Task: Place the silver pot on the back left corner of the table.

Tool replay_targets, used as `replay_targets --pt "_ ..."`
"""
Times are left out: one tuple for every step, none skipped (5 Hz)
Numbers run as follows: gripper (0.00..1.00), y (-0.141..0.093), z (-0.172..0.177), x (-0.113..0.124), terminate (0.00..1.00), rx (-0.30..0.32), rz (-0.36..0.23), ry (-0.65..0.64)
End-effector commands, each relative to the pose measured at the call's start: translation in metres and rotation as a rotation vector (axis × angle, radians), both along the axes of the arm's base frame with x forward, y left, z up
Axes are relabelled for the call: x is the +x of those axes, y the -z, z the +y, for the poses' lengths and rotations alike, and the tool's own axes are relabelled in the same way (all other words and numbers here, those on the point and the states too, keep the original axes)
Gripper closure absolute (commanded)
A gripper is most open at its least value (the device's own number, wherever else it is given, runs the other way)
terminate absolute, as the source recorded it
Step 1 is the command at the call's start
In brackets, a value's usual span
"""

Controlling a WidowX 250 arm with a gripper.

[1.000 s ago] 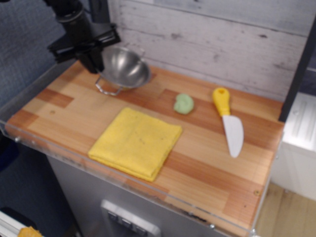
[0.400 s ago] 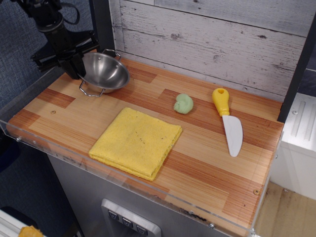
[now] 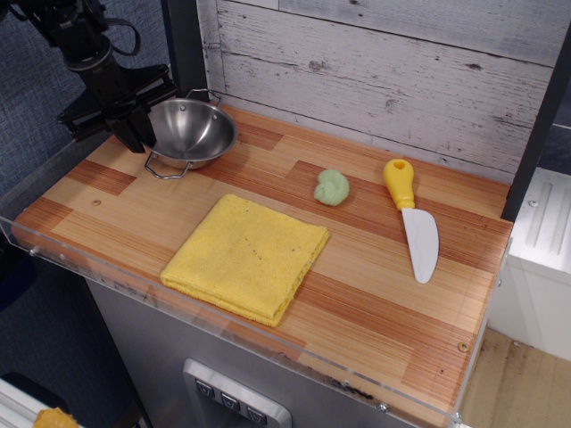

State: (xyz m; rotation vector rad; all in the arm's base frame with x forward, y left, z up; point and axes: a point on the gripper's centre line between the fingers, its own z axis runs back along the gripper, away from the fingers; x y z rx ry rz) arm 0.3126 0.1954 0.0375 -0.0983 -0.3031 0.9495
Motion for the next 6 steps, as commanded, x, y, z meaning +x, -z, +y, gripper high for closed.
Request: replay_targets --pt "0.00 -0.011 0.002 -0.010 0.00 -0.011 0.004 -0.024" --pt "0.00 -0.011 -0.003 -0.010 0.00 -0.007 0.012 -0.020" --pt "0.00 -0.012 -0.007 -0.008 0.00 -0.006 0.009 -0.015" --pt "0.00 -0.013 -0.010 -0.007 0.00 -0.002 0.010 -0.007" --pt "0.00 -0.028 -0.013 -0.007 0.00 0.026 0.004 0.011" --pt "0.00 -0.053 -0.016 -0.006 0.00 0.010 0.049 0.076"
